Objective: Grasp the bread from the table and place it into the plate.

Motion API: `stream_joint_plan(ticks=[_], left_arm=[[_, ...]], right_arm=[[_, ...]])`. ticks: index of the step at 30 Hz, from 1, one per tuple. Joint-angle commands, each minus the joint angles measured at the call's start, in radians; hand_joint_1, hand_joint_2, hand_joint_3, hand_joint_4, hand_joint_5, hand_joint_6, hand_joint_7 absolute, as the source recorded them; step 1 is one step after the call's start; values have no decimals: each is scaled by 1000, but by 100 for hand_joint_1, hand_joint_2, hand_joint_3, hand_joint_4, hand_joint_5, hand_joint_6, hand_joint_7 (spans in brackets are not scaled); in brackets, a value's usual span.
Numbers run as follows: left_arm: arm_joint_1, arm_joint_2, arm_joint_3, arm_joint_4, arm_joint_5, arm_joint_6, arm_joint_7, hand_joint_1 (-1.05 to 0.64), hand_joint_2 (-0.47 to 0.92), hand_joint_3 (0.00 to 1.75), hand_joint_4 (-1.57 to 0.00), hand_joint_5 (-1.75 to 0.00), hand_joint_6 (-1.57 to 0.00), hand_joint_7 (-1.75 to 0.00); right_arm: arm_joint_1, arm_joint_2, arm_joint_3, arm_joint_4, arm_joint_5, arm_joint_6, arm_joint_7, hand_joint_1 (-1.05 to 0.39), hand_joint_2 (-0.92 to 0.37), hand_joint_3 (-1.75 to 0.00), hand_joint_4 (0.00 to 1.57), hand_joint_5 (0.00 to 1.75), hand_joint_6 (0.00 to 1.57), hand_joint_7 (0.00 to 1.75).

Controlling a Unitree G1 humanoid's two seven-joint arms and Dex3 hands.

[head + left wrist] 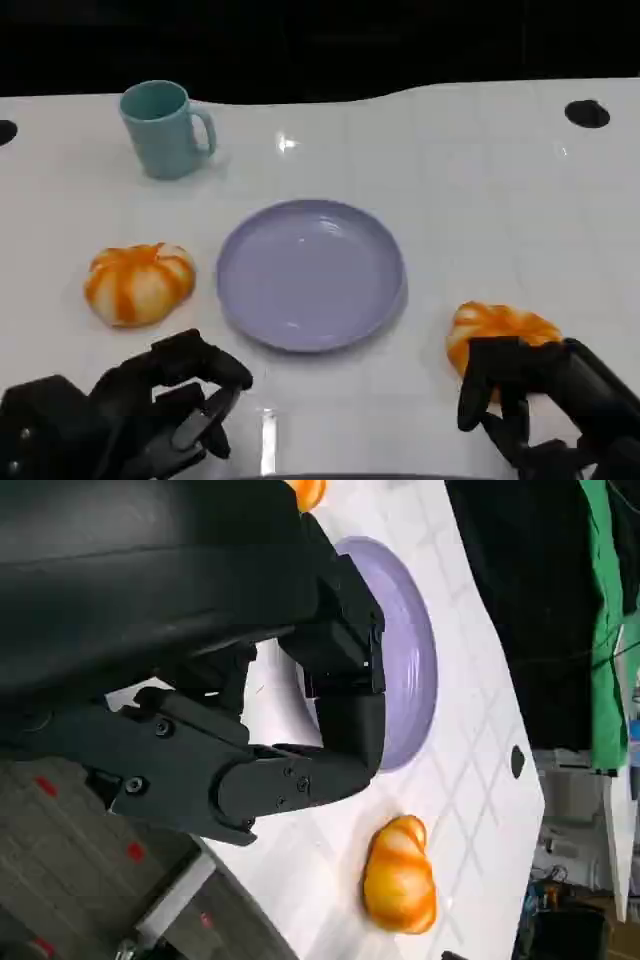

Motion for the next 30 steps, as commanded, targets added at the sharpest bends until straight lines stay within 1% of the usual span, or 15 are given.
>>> stream_joint_plan(ticks=[1,8,13,25,26,27,30], left_arm=[[-4,12,7,6,-3,-1,-8,-39,92,49,-67,-175,-63,-131],[-6,12,10,10,-6,-3,-9,-41,92,49,-67,-175,-63,-131],[-6,12,12,11,-10,-4,-10,-40,92,49,-67,-175,-63,-130],[-6,19,10,23,1,-28,-11,-40,92,49,-68,-175,-63,-130],[-5,19,11,24,0,-28,-12,-40,92,49,-68,-175,-63,-130],[-5,19,12,23,-4,-26,-13,-40,92,49,-67,-175,-63,-130],[-3,20,13,26,-3,-35,-16,-40,92,49,-67,-175,-63,-130]], right_arm=[[0,-3,0,-13,11,6,2,0,-32,-140,94,175,80,146],[-4,-3,0,1,10,-12,-2,0,-32,-140,94,175,80,146],[-2,-5,0,-4,8,2,1,-1,-32,-139,93,175,79,145],[1,0,-4,-7,13,-3,-5,-2,-33,-138,93,175,79,144],[2,3,-6,-5,17,-8,-8,-1,-33,-138,93,175,78,143],[2,5,-9,-3,20,-14,-11,1,-33,-137,89,174,77,137],[0,14,-16,5,22,-36,-27,1,-31,-135,84,166,77,121]])
